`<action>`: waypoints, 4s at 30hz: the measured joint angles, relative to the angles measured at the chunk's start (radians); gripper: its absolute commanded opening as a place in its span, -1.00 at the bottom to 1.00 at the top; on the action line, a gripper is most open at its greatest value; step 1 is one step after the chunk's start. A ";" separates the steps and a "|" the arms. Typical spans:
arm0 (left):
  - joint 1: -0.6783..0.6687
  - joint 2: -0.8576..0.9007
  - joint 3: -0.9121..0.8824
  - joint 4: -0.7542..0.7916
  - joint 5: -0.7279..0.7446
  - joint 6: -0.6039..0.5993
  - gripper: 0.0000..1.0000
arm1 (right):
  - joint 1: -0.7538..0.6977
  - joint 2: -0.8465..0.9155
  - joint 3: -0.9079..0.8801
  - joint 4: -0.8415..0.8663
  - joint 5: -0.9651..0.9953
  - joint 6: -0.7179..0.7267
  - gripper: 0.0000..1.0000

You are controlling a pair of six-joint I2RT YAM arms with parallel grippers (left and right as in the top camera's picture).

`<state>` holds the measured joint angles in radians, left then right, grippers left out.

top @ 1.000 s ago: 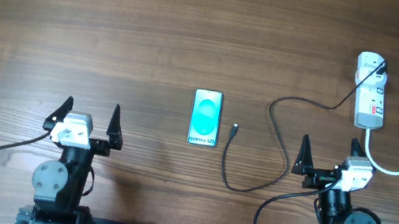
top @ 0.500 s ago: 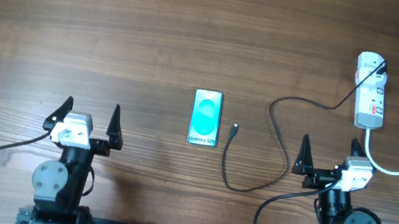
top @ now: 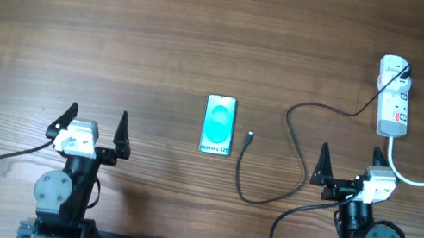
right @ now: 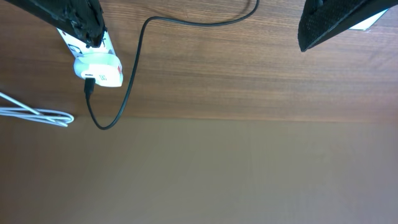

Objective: Plug charger to phone and switch on socket

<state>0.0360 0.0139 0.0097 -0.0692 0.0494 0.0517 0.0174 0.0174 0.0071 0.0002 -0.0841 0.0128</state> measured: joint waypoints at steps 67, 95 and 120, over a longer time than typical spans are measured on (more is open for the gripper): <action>-0.001 1.140 0.991 -0.746 0.507 -0.371 1.00 | 0.000 -0.001 -0.001 0.000 0.003 0.000 1.00; -0.535 1.819 1.634 -1.224 0.039 -0.676 1.00 | 0.000 -0.001 -0.001 0.000 0.003 0.000 1.00; -0.678 1.987 1.633 -0.980 -0.024 -0.694 1.00 | 0.000 -0.001 -0.001 0.000 0.003 0.000 1.00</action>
<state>-0.6422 2.0014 1.6432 -1.0489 0.0257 -0.6426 0.0174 0.0166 0.0063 -0.0002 -0.0807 0.0124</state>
